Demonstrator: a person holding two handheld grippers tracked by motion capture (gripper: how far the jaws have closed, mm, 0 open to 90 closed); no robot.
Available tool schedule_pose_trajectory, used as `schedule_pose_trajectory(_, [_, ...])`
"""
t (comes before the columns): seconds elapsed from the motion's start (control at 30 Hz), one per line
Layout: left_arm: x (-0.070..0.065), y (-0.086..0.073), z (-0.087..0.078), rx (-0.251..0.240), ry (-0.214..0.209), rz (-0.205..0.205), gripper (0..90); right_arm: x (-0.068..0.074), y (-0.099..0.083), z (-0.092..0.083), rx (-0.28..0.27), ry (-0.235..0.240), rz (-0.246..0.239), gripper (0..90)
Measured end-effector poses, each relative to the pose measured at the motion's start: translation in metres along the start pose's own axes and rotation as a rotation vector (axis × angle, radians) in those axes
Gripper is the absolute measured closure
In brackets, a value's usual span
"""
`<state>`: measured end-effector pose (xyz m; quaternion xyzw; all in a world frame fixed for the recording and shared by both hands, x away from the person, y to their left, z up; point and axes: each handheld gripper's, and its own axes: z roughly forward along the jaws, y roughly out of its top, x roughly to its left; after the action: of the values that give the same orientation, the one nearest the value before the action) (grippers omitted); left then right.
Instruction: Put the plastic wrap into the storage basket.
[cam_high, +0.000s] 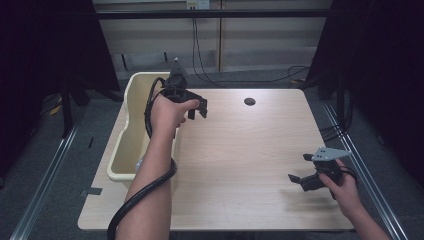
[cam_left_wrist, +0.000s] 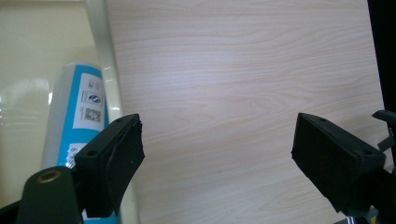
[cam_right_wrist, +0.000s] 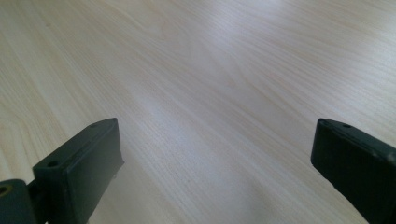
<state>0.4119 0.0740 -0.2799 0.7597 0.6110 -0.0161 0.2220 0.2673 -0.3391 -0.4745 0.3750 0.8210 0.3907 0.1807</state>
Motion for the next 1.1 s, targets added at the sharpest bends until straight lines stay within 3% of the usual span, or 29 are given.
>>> schedule_pose_trajectory(0.67, [-0.035,0.000,0.044,-0.002,-0.051,0.103,10.3,0.000,0.005,0.008,-0.003,0.006,-0.001,1.8])
schedule_pose_trajectory(1.1, [-0.057,-0.014,0.076,0.002,-0.070,0.176,9.4,0.002,0.005,0.006,-0.004,0.008,-0.017,1.8])
